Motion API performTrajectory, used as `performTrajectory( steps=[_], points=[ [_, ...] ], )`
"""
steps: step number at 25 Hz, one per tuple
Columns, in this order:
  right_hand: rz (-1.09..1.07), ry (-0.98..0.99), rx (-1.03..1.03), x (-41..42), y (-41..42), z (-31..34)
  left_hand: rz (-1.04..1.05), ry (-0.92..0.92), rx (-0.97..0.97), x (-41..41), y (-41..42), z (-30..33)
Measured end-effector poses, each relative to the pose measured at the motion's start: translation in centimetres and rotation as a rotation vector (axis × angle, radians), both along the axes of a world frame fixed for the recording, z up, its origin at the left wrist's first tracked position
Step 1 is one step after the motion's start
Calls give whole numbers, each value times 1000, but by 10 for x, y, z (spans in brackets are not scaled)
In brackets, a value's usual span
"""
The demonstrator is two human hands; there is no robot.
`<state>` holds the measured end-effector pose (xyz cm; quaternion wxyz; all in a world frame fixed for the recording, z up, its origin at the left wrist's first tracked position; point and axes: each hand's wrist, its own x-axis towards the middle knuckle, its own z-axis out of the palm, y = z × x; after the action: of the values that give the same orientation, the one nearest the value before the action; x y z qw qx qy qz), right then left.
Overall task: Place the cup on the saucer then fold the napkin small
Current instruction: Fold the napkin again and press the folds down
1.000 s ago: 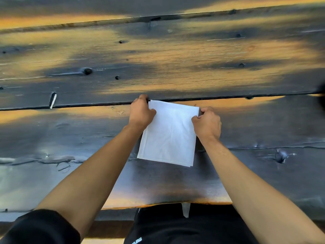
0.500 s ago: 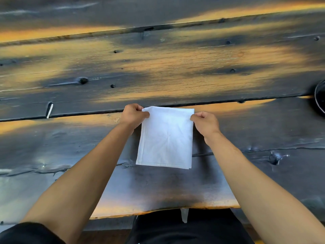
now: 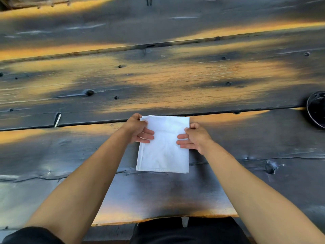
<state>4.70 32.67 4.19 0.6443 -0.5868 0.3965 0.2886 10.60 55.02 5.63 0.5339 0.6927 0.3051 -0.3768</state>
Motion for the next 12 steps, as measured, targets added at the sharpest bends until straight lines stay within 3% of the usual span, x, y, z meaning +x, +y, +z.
performTrajectory(
  steps=[4, 12],
  points=[
    [-17, -73, 71, 5, -12, 0, 147, -106, -97, 0, 5, 5],
    [-174, -189, 172, 0, -18, -1, 424, -115, -313, -21, 20, -8]
  ],
)
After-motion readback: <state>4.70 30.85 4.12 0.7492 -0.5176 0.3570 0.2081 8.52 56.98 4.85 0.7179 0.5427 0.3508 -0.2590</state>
